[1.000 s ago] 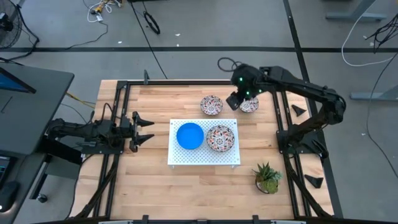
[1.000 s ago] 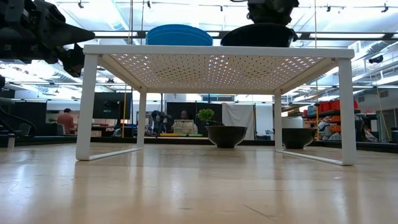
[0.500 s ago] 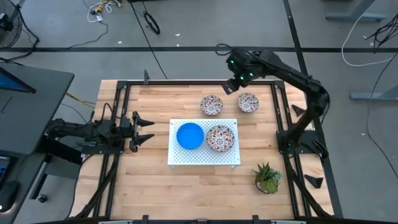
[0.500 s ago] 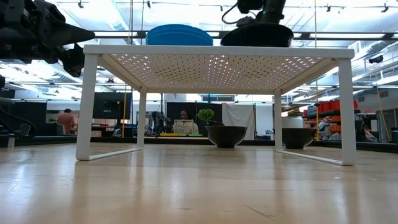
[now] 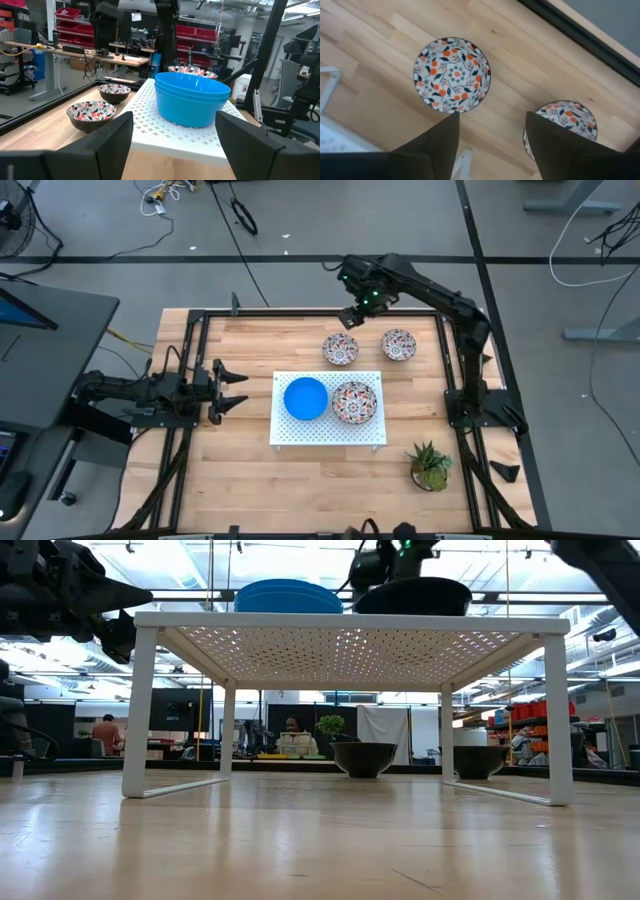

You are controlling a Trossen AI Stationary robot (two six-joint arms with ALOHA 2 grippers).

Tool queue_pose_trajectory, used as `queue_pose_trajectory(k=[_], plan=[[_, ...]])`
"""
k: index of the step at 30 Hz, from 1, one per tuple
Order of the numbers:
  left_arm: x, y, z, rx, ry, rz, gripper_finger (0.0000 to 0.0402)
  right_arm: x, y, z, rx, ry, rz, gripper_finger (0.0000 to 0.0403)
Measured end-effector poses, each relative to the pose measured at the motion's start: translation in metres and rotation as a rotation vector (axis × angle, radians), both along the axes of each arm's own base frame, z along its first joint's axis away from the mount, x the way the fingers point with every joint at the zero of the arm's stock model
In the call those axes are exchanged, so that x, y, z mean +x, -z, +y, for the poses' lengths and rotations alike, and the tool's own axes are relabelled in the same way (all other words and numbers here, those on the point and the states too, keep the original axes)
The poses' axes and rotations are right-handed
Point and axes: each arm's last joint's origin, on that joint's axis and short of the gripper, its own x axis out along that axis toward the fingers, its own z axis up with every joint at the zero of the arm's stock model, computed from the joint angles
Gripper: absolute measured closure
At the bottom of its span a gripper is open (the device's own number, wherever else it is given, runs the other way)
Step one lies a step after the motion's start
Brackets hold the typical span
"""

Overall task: Pick & Place Mini bowls
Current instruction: Stack the left orange patterned bowl on top of the orange patterned bowl on the shelf

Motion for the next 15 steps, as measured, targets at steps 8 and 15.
queue_pose_trajectory(k=[8, 15], plan=[[0.000, 0.000, 0.000, 0.000, 0.000, 0.000, 0.0113, 0.023, 0.035, -0.014, 0.020, -0.003, 0.041, 0.0181], [0.000, 0.000, 0.000, 0.000, 0.000, 0.000, 0.0113, 0.037, 0.056, -0.023, 0.005, -0.001, 0.037, 0.0190]])
